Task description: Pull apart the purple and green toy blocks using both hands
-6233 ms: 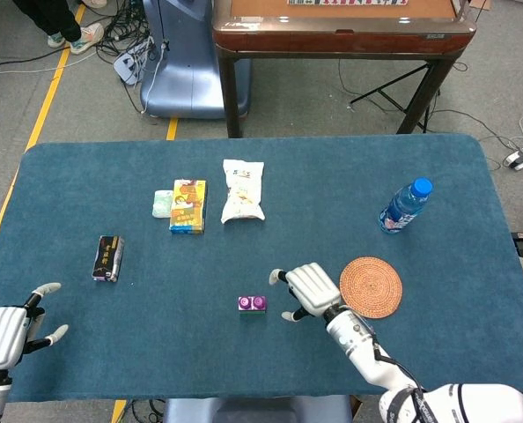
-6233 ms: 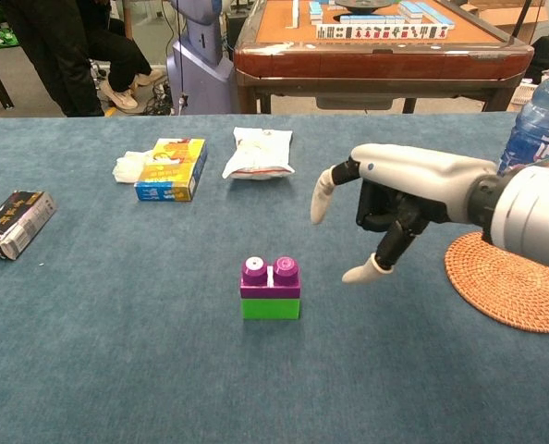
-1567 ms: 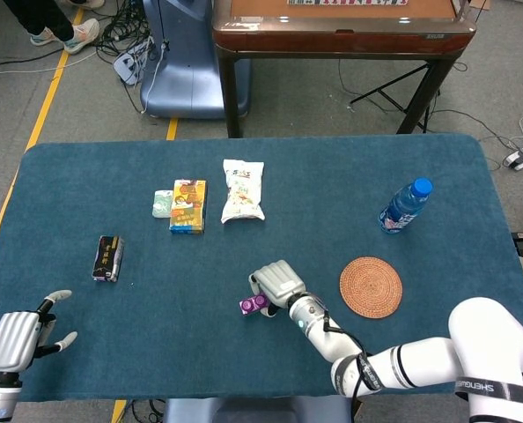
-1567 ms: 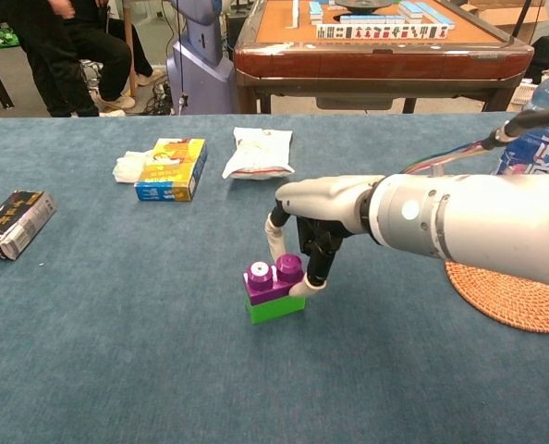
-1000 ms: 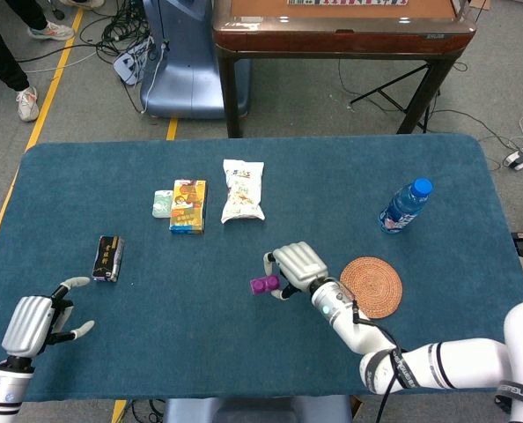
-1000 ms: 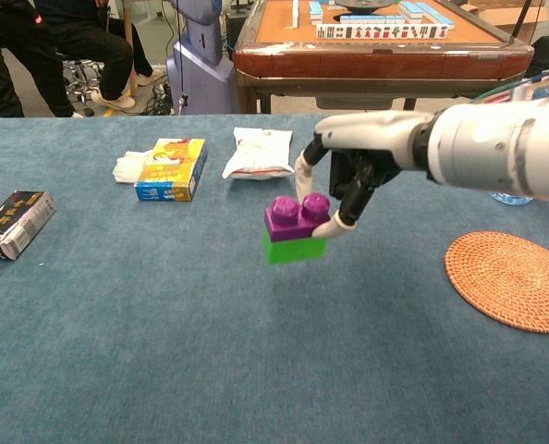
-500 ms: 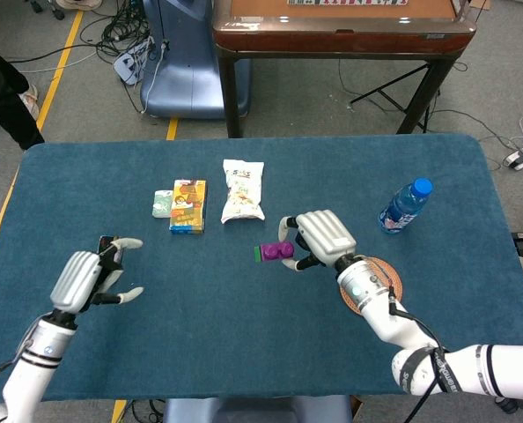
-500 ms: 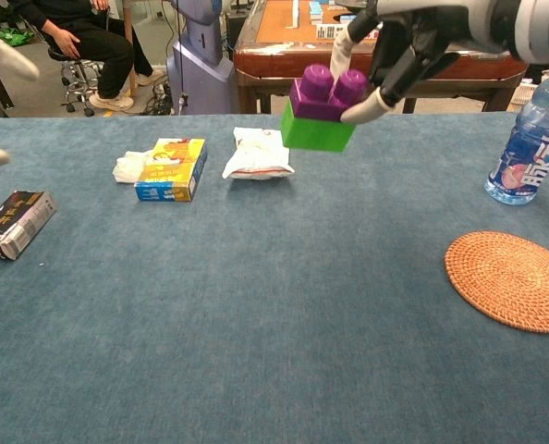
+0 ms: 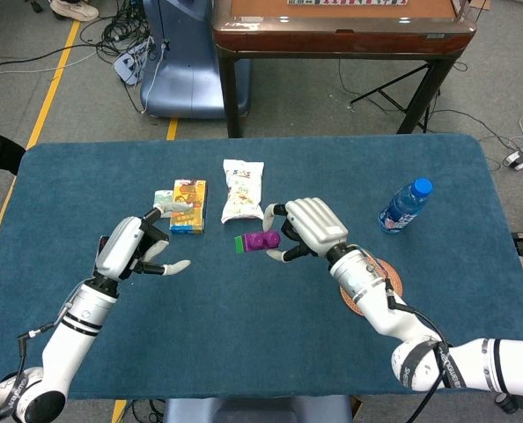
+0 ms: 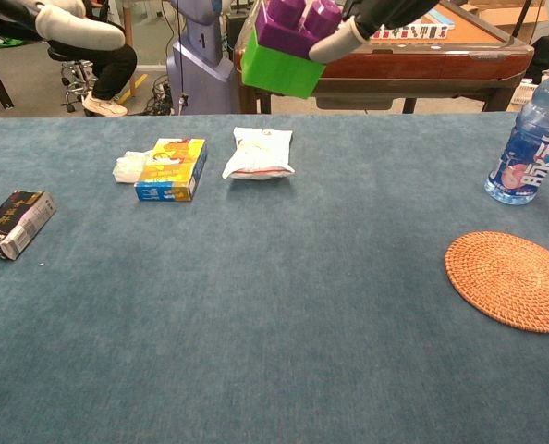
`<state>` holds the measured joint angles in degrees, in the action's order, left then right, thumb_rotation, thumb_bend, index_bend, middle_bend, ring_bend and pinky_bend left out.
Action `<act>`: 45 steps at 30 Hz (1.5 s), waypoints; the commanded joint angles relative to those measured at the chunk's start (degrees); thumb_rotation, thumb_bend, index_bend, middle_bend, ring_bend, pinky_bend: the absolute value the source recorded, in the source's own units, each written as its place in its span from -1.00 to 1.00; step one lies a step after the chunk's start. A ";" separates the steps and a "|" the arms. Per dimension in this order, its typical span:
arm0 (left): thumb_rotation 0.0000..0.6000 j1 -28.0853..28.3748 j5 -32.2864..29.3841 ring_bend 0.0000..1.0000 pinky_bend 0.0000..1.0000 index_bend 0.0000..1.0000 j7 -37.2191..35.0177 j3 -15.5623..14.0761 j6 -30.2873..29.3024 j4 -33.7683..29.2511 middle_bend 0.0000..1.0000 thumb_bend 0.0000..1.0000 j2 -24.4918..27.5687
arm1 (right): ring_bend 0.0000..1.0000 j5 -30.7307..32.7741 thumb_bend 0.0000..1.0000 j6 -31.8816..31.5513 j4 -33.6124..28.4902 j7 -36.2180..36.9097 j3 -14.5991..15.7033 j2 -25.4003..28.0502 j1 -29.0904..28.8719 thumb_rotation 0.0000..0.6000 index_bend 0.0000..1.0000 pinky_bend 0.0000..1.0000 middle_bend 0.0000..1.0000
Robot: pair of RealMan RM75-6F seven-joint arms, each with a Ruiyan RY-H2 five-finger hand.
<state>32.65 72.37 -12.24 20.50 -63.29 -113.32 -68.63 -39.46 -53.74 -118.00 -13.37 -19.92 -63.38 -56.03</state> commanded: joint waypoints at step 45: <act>1.00 4.56 -6.92 1.00 1.00 0.46 2.31 -1.83 -0.84 1.74 1.00 -0.86 -8.95 | 1.00 6.25 -0.19 7.01 6.22 7.20 -0.93 -6.50 -9.43 1.00 0.27 1.00 1.00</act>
<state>37.24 65.43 -9.98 18.69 -64.07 -111.63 -77.51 -33.16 -46.73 -111.80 -6.21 -20.87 -69.87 -65.48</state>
